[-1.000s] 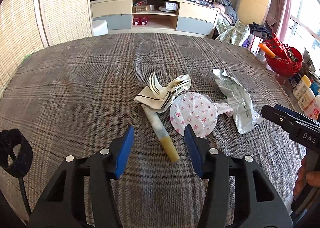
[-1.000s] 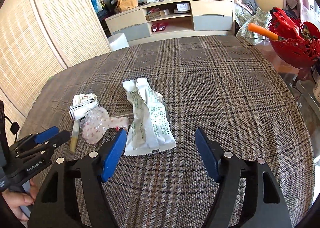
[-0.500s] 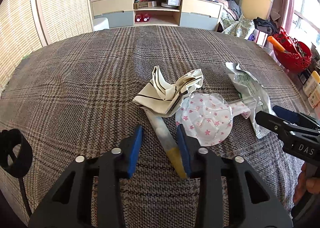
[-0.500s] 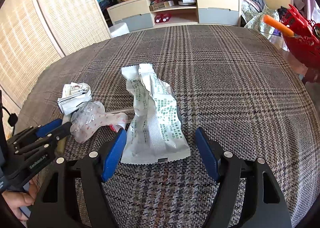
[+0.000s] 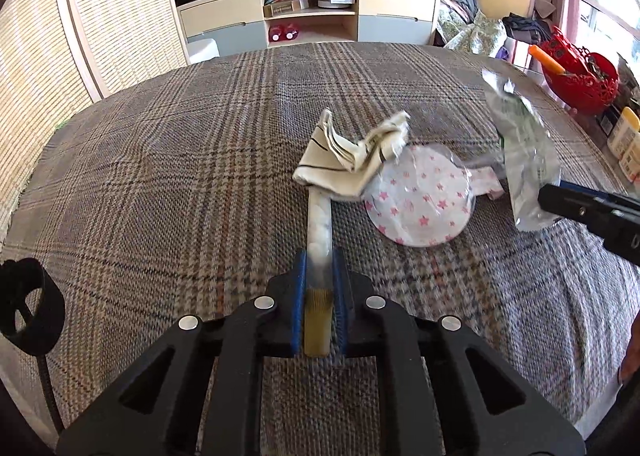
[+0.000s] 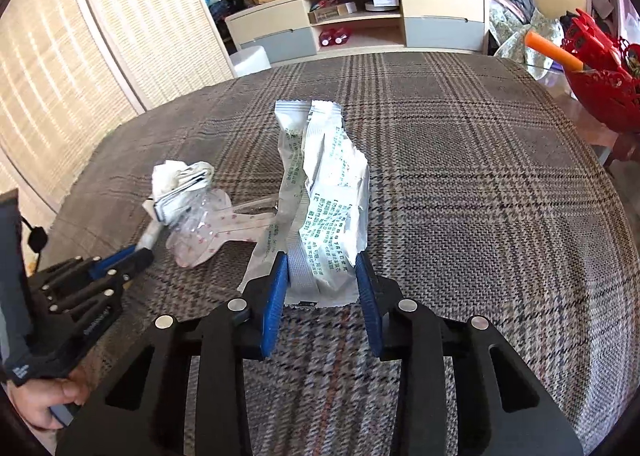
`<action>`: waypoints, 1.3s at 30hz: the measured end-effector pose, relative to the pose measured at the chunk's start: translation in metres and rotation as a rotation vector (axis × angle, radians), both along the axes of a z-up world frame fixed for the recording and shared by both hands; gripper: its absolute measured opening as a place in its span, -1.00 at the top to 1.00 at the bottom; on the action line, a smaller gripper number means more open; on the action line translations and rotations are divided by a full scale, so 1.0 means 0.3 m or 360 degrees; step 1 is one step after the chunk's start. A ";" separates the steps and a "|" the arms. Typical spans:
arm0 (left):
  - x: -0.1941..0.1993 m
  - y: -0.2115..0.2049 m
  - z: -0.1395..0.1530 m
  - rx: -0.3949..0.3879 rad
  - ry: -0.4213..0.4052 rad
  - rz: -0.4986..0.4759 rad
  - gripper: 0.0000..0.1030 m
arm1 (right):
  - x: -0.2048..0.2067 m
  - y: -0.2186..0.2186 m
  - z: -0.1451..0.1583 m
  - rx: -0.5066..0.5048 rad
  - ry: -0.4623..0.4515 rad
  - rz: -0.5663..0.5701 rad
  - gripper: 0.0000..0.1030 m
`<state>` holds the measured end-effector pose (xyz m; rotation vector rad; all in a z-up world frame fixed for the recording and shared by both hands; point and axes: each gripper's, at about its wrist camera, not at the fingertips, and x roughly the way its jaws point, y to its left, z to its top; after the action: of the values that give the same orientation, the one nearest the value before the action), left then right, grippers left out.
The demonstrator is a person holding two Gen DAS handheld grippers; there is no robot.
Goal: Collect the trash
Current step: 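Carry the stick and wrapper to the bin and open both tools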
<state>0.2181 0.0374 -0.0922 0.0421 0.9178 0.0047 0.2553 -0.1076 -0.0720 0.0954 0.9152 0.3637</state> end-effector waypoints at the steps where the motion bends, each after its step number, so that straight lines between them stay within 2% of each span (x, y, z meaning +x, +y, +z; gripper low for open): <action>1: -0.014 0.002 0.002 0.0000 0.0010 -0.0004 0.78 | -0.012 0.000 0.010 -0.0030 -0.0013 -0.0002 0.32; 7: -0.103 -0.015 0.021 0.0051 0.0051 -0.0041 0.78 | -0.104 -0.078 0.038 -0.0096 0.0016 -0.0067 0.33; 10: -0.166 -0.036 0.043 0.0042 0.0052 -0.0074 0.78 | -0.189 -0.118 0.061 -0.0059 0.0020 -0.0080 0.33; 16: -0.335 -0.088 0.086 -0.0101 0.0035 -0.0200 0.77 | -0.356 -0.170 0.039 0.0053 0.0068 -0.0061 0.32; 25: -0.561 -0.138 0.111 -0.0234 -0.0054 -0.0202 0.77 | -0.581 -0.187 0.061 0.0124 -0.0021 -0.0023 0.32; 30: -0.683 -0.190 0.082 -0.0228 -0.0065 -0.0237 0.77 | -0.671 -0.182 0.021 0.0127 0.0010 -0.0001 0.32; 39: -0.854 -0.206 -0.031 -0.0261 -0.0020 -0.0203 0.77 | -0.829 -0.161 -0.070 0.0114 0.0058 0.0036 0.32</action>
<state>-0.0382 -0.0244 -0.1016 -0.0515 0.8988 -0.1883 0.0066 -0.1558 -0.0929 0.1577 0.9402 0.4170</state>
